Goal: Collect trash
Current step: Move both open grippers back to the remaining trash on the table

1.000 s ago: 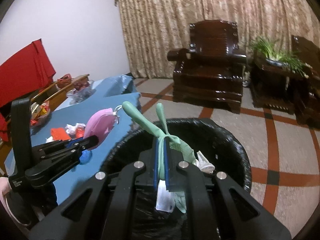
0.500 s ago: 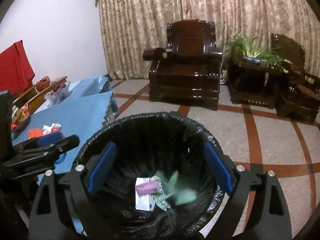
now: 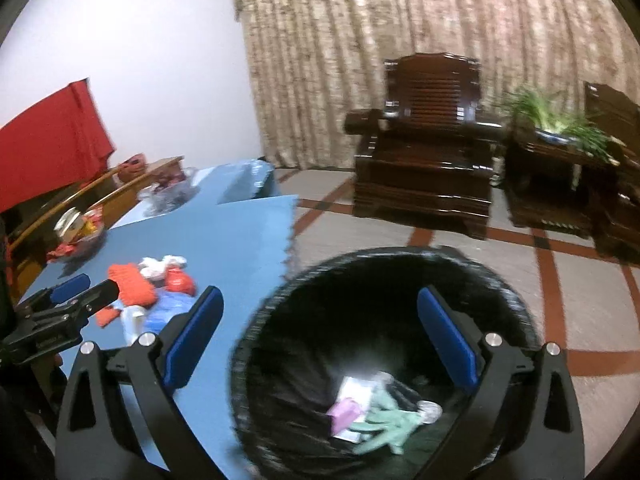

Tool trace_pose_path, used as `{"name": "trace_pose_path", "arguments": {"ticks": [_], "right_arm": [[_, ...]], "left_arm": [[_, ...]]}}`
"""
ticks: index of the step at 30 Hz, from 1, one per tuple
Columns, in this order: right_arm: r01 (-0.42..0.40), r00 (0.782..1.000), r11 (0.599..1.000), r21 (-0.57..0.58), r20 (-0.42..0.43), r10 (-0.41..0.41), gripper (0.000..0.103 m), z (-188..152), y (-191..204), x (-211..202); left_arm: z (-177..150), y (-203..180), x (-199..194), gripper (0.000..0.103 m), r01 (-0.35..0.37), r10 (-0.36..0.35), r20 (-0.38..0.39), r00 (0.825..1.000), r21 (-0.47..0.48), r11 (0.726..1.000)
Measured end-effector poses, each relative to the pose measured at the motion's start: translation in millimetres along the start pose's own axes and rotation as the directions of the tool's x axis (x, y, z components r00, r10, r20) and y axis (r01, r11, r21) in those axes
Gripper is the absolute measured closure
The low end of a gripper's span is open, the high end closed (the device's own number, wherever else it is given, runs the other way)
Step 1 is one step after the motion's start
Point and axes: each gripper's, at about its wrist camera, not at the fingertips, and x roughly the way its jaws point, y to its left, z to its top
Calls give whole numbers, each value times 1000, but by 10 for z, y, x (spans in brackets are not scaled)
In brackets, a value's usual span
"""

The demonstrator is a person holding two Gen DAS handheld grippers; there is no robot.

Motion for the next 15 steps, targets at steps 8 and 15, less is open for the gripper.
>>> {"name": "trace_pose_path", "arguments": {"ticks": [8,15], "right_arm": [[-118,993,989,-84,-30,116,8,-1,687,309],[-162,986,978,-128,-64,155,8,-98,999,514]], "left_arm": [[-182,743,-110,13,-158,156,-29,987,-72,985],[-378,923,25,14,-187,179,-82,980,-92,978]]}}
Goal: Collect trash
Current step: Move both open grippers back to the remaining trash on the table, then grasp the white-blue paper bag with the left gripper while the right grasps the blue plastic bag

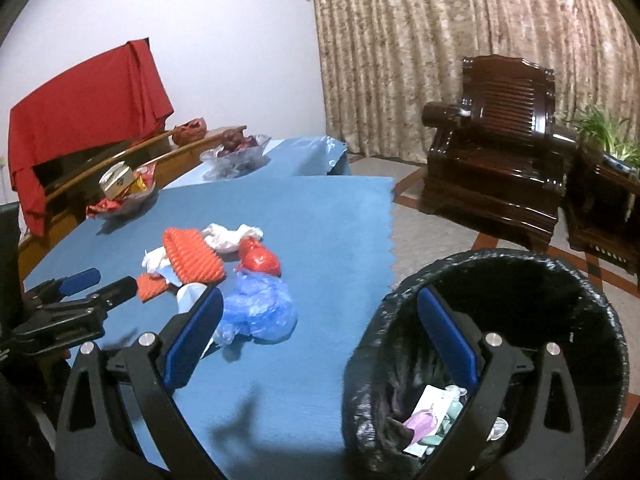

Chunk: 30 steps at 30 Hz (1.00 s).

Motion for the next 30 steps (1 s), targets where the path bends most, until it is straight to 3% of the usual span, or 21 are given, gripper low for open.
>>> {"name": "trace_pose_path", "arguments": {"ticks": [14,24,27,29,30], "right_arm": [[17,999,1000,-21,-40,-18,8,-140,-16,248],[2,998,999,-37,-64,-4,8,-176,13,375],[2,998,999,-44,-67,-5,8,-174,29,394],[2,998,999,-48,-68,-5,8,-169,35,405],[2,998,999,-48,-69,-6,8,-170,36,406]], "left_arm": [[-323,-73,629,26,-1,2,-139,990,12,1000],[-415,-146,861,28,79,-86,-222,971,-37,996],[-444,-144,887,44,116,-129,-233,964,-67,991],[-446,-160,883,66,151,-166,-229,959,-80,985],[-443,-171,881,67,171,-187,-232,955,-85,982]]}}
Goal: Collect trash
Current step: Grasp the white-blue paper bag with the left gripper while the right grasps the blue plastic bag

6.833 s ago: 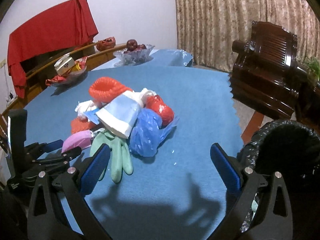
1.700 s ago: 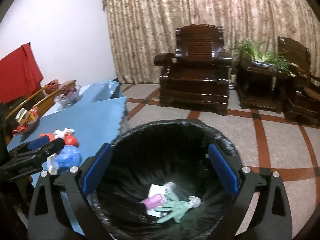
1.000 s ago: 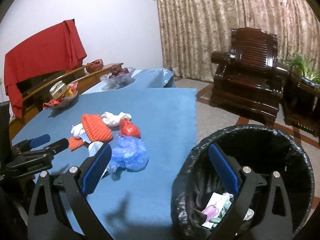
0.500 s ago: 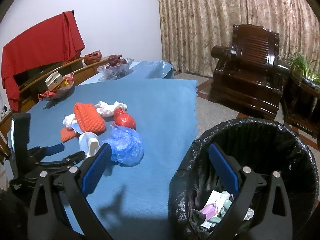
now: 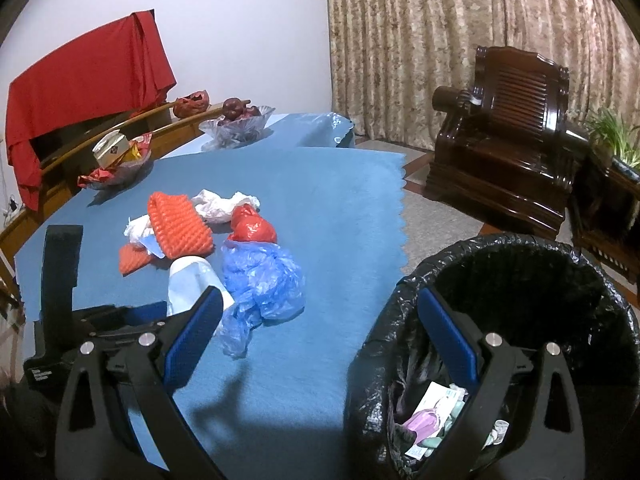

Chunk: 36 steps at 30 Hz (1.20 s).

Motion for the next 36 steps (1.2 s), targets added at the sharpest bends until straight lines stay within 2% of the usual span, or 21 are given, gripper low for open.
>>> {"name": "trace_pose_path", "arguments": {"ticks": [4,11,17,22,30,33,36], "right_arm": [[0,1000,1000,-2,2,0,8,4,5,-4],[-5,1000,1000,-14,19,5,8,53,57,-3],[-40,998,999,-35,41,42,8,128,240,13],[-79,996,996,-41,48,81,8,197,428,107],[-78,997,996,-34,2,79,9,210,639,542],[-58,998,998,-26,-37,57,15,167,651,748],[-33,996,999,-20,-88,31,16,105,634,946]], "left_arm": [[-3,9,-17,76,26,-26,3,1000,-27,999],[30,13,-203,83,-9,9,53,999,-10,1000],[96,109,-463,84,-71,70,121,990,0,997],[142,272,-624,84,-151,150,159,976,-6,988],[199,480,-714,84,-224,222,191,956,-14,975],[205,507,-680,84,-228,226,188,956,-13,974],[206,528,-646,84,-233,231,184,955,-11,972]]}}
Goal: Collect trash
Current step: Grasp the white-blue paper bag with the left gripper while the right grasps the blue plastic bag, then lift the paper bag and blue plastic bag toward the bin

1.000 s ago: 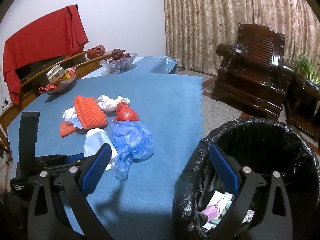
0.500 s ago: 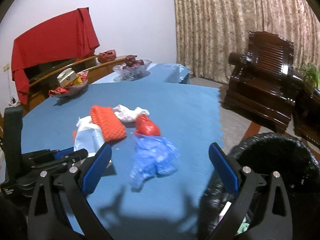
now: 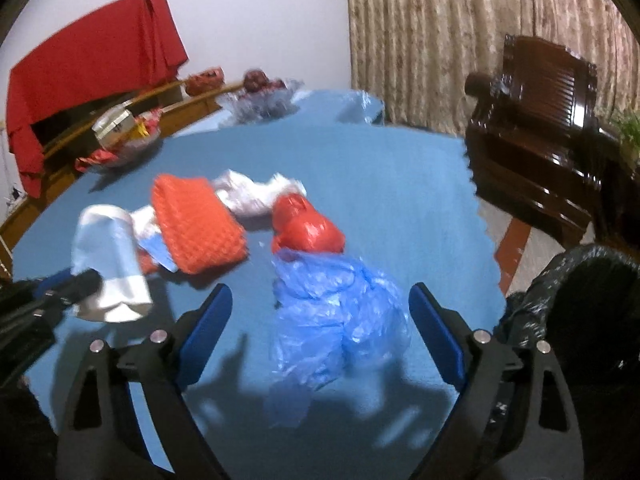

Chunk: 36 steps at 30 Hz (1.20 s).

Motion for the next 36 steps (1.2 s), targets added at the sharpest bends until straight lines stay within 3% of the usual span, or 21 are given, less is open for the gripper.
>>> {"name": "trace_pose_path", "arguments": {"ticks": [4,9,12,25,36], "right_arm": [[6,998,1000,9,-59,-6,21,-35,-11,168],[-39,994,999,14,-101,40,56,-56,-22,229],[-76,992,997,18,-98,77,68,-54,-22,176],[-117,992,993,13,44,116,71,138,-58,-609],[-53,985,998,38,168,46,71,249,-411,-1394]], "left_arm": [[-22,24,44,84,-2,2,-9,1000,-3,1000],[-31,23,88,84,-6,6,-19,1000,-2,1000],[-28,-4,92,84,-8,8,-20,1000,4,1000],[105,-175,-145,84,11,-12,27,1000,30,999],[300,-613,-494,84,94,-101,89,991,84,992]]}}
